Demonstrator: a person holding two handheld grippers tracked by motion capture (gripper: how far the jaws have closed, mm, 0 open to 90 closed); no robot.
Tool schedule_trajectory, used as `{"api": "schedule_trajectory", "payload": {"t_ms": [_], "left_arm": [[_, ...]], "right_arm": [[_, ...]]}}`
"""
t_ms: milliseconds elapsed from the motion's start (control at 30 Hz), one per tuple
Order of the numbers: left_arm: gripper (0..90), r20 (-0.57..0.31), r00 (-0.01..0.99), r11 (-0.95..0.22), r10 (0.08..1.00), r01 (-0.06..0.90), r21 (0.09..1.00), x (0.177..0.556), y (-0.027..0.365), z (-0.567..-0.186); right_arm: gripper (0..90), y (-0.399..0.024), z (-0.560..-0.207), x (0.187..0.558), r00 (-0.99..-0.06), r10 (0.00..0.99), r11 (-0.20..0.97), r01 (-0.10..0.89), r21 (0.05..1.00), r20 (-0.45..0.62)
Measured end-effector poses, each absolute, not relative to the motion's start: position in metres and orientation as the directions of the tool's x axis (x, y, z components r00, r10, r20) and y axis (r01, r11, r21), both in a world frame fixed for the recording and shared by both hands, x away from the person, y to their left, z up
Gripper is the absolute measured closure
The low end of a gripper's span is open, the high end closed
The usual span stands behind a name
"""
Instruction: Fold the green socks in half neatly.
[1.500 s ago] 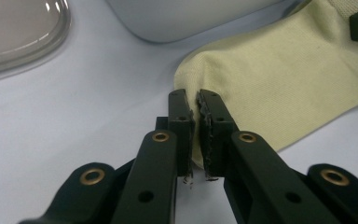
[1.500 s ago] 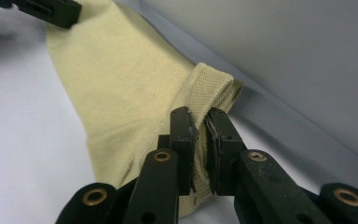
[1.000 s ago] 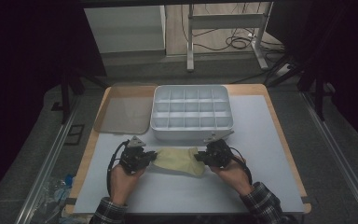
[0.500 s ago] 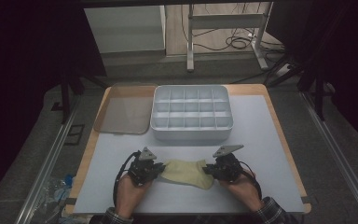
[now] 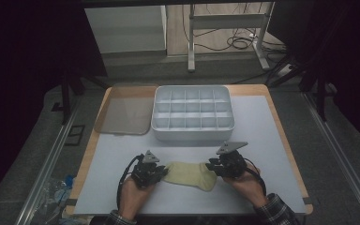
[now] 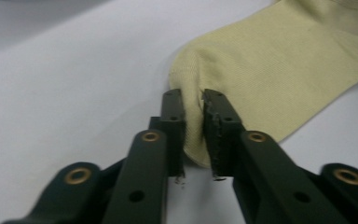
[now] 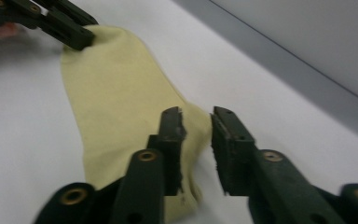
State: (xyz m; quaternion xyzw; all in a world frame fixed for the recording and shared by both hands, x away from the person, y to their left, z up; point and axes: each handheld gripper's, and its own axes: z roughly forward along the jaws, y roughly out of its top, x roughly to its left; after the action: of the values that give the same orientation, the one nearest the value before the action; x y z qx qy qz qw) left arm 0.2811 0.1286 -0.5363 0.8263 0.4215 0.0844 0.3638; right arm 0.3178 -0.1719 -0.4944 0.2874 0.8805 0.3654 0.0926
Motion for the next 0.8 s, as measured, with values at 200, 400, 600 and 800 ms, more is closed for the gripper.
{"api": "schedule_trajectory", "payload": {"t_ms": [200,400,600,800], "left_arm": [[83.5,-0.188,0.628,-0.366,0.755,0.641,0.674,0.283,0.130,-0.536],[83.5,-0.166,0.635,-0.377,0.755,0.626,0.683,0.283,0.128,-0.528],[83.5,-0.160,0.635,-0.375,0.755,0.620,0.689,0.281,0.129,-0.523],[83.5,-0.160,0.634,-0.374,0.757,0.620,0.690,0.281,0.129,-0.523]], "right_arm": [[88.3,-0.148,-0.499,0.323,-0.852,0.521,0.597,0.403,0.694,0.047],[89.4,-0.122,-0.505,0.329,-0.873,0.485,0.603,0.382,0.700,0.060],[89.5,-0.107,-0.517,0.336,-0.871,0.490,0.621,0.378,0.687,0.037],[89.4,-0.104,-0.526,0.337,-0.871,0.490,0.627,0.378,0.681,0.032]]}}
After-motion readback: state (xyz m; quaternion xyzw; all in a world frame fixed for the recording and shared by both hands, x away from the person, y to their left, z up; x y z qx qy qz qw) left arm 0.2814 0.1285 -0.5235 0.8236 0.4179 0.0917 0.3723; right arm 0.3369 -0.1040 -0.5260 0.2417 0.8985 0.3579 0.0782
